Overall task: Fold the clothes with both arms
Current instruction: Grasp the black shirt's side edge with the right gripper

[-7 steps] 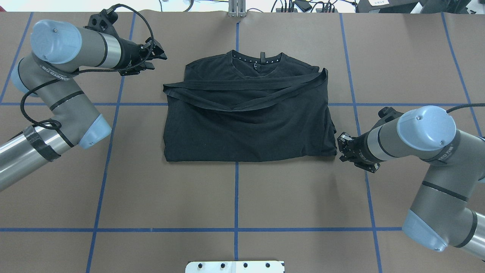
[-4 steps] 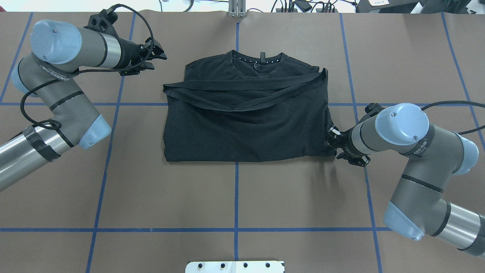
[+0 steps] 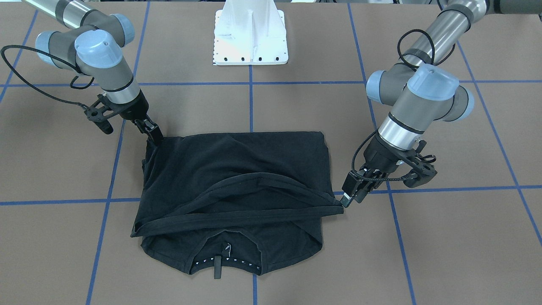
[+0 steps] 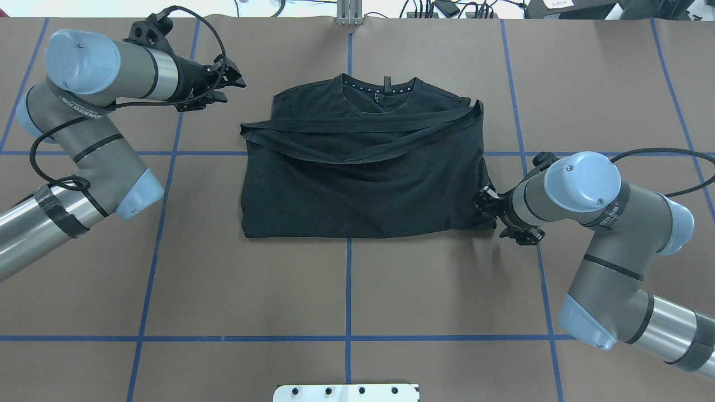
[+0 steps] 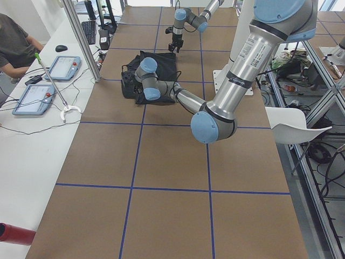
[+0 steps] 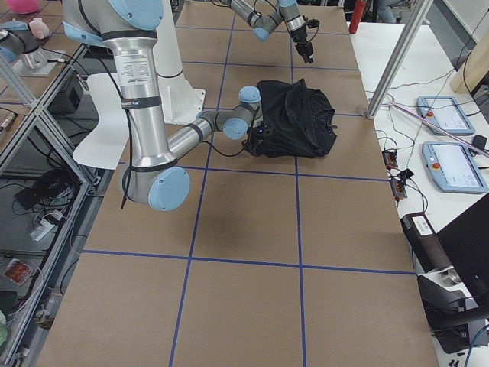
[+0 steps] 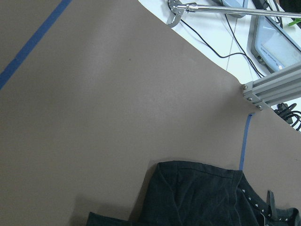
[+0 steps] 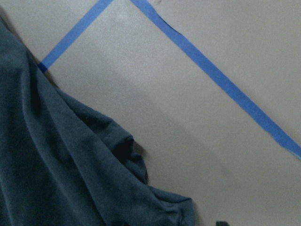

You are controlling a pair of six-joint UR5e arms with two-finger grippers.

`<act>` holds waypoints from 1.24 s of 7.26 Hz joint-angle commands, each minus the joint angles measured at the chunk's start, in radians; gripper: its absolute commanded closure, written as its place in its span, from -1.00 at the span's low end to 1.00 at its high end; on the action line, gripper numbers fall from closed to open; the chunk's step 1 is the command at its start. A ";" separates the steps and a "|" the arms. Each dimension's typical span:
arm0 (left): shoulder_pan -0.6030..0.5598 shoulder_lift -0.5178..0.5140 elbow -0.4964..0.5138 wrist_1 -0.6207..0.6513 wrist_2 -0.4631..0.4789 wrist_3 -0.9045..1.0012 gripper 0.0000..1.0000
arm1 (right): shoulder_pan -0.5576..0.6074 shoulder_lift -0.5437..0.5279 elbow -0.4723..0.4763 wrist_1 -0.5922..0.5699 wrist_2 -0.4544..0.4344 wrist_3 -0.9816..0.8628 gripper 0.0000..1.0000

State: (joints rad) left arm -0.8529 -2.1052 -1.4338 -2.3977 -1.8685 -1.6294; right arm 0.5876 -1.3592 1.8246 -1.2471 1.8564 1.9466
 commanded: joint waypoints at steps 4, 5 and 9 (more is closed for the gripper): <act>0.000 0.002 -0.005 0.002 0.000 -0.001 -0.16 | 0.008 0.005 -0.001 0.000 0.012 -0.006 1.00; 0.000 0.002 -0.005 0.002 0.000 -0.001 -0.16 | 0.008 0.003 -0.002 0.000 0.007 -0.006 1.00; 0.000 0.001 -0.008 0.002 -0.001 -0.001 -0.16 | 0.002 -0.168 0.232 -0.011 0.071 0.009 1.00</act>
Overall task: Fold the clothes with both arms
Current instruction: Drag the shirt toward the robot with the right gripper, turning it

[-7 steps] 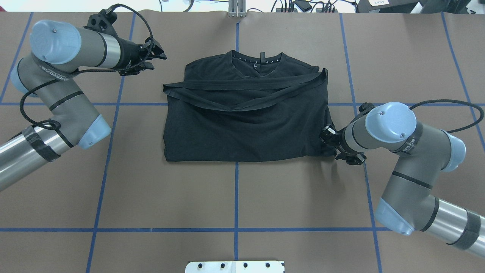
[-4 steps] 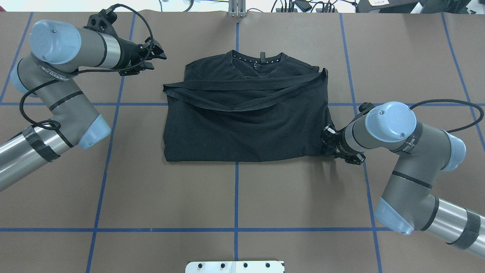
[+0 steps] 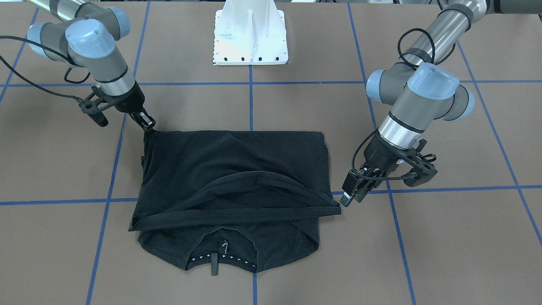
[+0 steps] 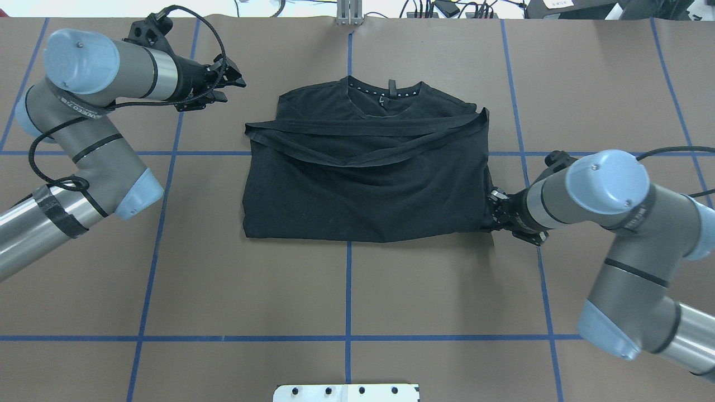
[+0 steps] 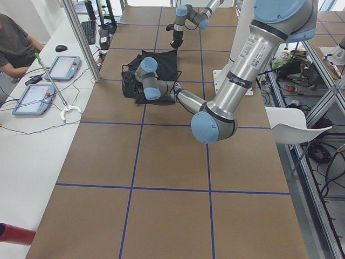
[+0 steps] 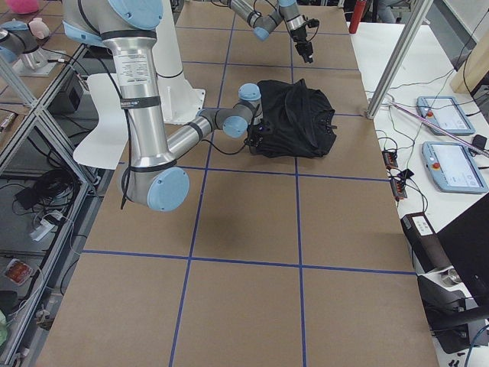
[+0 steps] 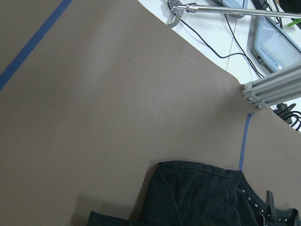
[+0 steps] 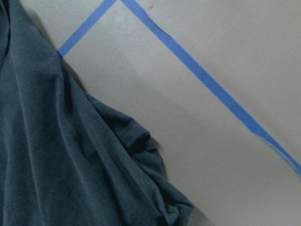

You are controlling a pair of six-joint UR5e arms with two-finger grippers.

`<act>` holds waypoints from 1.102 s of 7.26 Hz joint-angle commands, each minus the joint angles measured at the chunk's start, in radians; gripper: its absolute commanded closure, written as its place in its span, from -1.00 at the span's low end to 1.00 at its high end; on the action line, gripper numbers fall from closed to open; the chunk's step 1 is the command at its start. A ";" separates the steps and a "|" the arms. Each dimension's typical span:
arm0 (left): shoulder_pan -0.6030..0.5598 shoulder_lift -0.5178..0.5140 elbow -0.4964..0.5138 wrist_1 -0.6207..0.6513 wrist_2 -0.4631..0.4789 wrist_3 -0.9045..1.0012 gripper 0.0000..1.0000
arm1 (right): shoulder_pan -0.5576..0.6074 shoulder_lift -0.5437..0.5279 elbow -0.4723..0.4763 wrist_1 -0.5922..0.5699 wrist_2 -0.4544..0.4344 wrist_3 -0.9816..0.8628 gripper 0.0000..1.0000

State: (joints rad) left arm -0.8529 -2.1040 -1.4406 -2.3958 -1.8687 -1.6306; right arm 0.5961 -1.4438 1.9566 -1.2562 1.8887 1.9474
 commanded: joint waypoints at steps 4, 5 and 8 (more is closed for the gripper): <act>0.003 -0.004 -0.039 0.001 -0.007 -0.006 -0.16 | -0.225 -0.144 0.205 0.001 0.237 0.159 1.00; 0.009 -0.004 -0.050 0.001 -0.007 -0.038 -0.16 | -0.278 -0.133 0.209 0.003 0.280 0.183 0.98; 0.030 -0.001 -0.145 0.076 -0.052 -0.083 -0.22 | -0.355 -0.089 0.206 0.003 0.253 0.291 -1.00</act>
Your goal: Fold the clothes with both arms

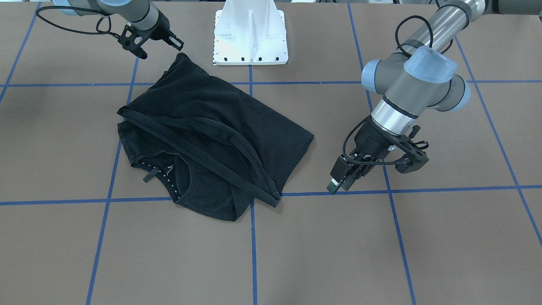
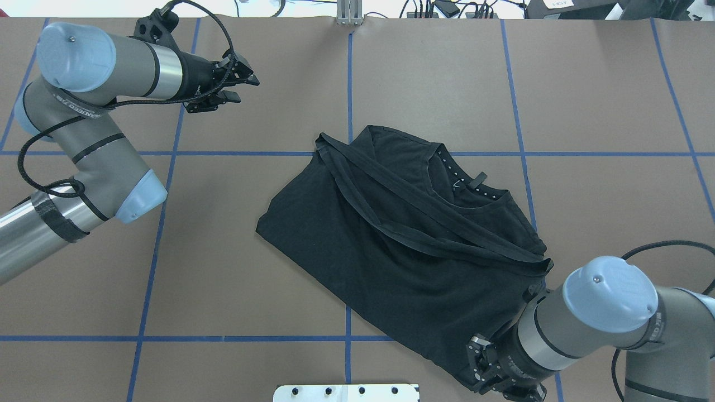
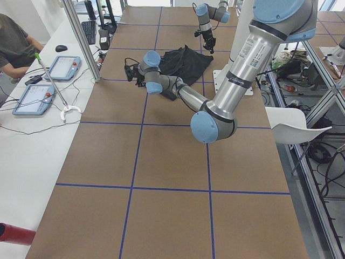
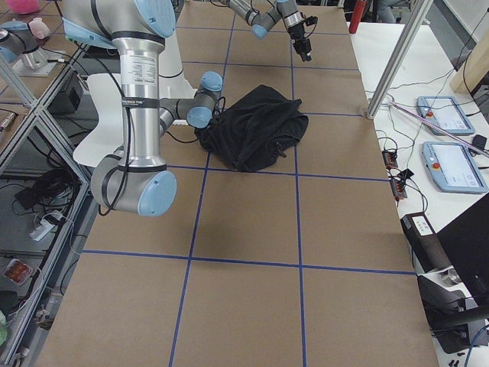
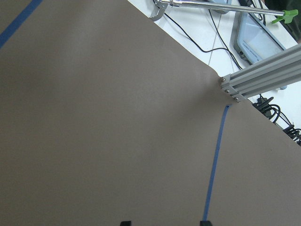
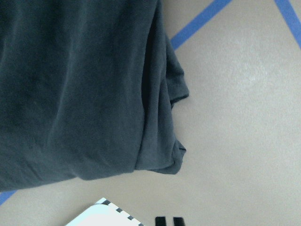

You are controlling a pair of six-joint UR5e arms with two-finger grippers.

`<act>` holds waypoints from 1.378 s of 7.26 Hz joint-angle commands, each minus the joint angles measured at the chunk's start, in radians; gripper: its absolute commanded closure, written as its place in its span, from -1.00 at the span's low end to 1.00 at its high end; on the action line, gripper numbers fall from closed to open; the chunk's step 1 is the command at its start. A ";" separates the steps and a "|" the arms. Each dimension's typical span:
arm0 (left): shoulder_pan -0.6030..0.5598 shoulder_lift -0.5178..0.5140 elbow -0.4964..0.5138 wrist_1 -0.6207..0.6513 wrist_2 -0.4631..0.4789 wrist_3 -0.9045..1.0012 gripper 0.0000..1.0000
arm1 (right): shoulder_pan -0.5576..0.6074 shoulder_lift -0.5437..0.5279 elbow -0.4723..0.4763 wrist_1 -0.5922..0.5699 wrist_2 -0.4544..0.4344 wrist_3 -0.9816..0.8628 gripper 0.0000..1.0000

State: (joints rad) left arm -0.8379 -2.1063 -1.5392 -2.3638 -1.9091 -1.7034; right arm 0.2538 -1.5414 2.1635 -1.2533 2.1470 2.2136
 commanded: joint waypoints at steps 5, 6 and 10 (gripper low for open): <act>0.267 0.154 -0.213 0.194 0.128 -0.100 -0.22 | 0.374 0.150 -0.136 -0.005 0.008 -0.041 -1.00; 0.330 0.157 -0.196 0.199 0.178 -0.119 -0.20 | 0.419 0.200 -0.199 -0.008 0.008 -0.105 -1.00; 0.369 0.155 -0.162 0.229 0.199 -0.120 -0.13 | 0.475 0.207 -0.229 -0.008 0.008 -0.166 -1.00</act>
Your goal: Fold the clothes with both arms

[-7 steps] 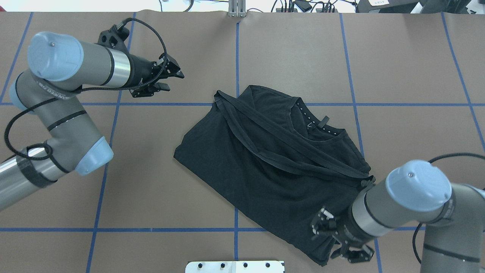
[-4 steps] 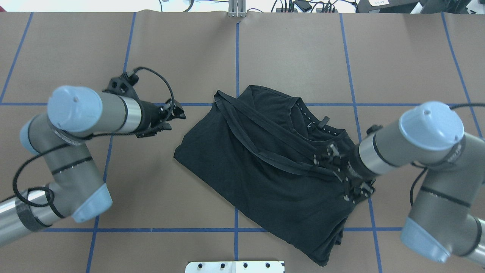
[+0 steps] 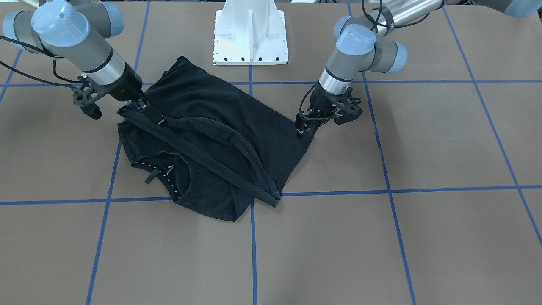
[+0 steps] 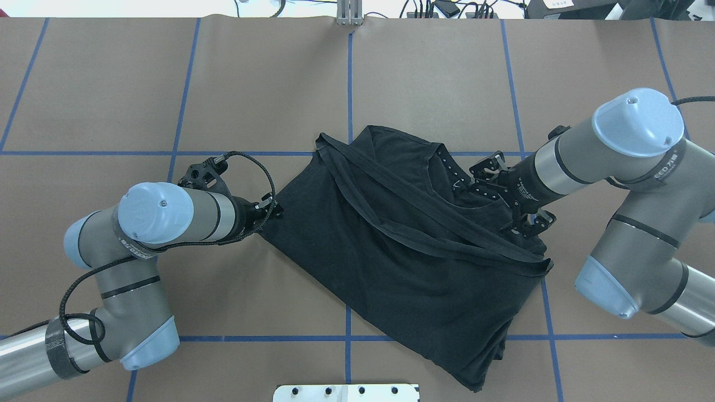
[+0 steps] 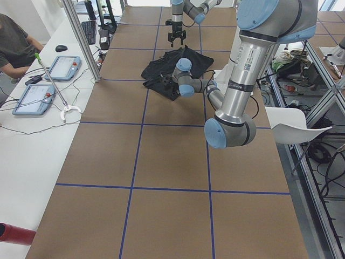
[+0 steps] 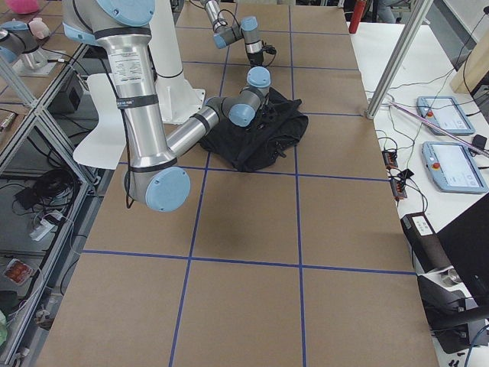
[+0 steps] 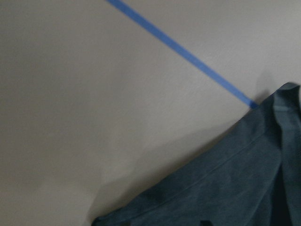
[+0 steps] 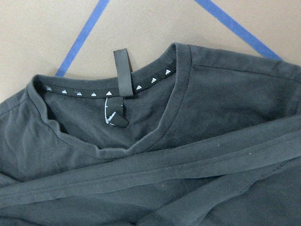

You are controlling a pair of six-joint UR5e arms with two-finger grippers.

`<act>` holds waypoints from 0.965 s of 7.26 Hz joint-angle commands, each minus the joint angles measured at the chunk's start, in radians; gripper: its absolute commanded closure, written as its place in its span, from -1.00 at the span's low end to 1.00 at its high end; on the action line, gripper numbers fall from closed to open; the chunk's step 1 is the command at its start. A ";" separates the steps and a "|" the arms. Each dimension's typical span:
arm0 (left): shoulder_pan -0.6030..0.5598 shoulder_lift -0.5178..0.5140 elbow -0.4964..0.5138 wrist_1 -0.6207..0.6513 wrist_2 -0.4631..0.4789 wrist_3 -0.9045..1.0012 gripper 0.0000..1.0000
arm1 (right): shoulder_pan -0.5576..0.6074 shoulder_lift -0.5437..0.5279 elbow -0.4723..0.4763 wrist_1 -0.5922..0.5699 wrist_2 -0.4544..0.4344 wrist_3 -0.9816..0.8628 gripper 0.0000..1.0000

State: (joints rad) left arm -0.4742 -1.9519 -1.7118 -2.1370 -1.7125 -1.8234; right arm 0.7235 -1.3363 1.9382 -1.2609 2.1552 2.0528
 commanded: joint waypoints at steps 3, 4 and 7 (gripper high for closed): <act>0.005 0.002 0.023 0.003 0.002 0.001 -0.13 | 0.010 0.002 -0.005 0.000 -0.002 -0.005 -1.00; 0.005 0.002 0.020 0.005 0.001 0.001 -0.13 | 0.010 0.003 -0.005 0.000 -0.002 -0.005 -1.00; 0.005 -0.001 0.001 0.066 0.001 0.001 -0.14 | 0.010 0.002 -0.010 -0.002 -0.002 -0.005 -1.00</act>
State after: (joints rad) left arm -0.4704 -1.9515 -1.7070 -2.0863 -1.7119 -1.8224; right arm 0.7332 -1.3340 1.9309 -1.2613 2.1537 2.0479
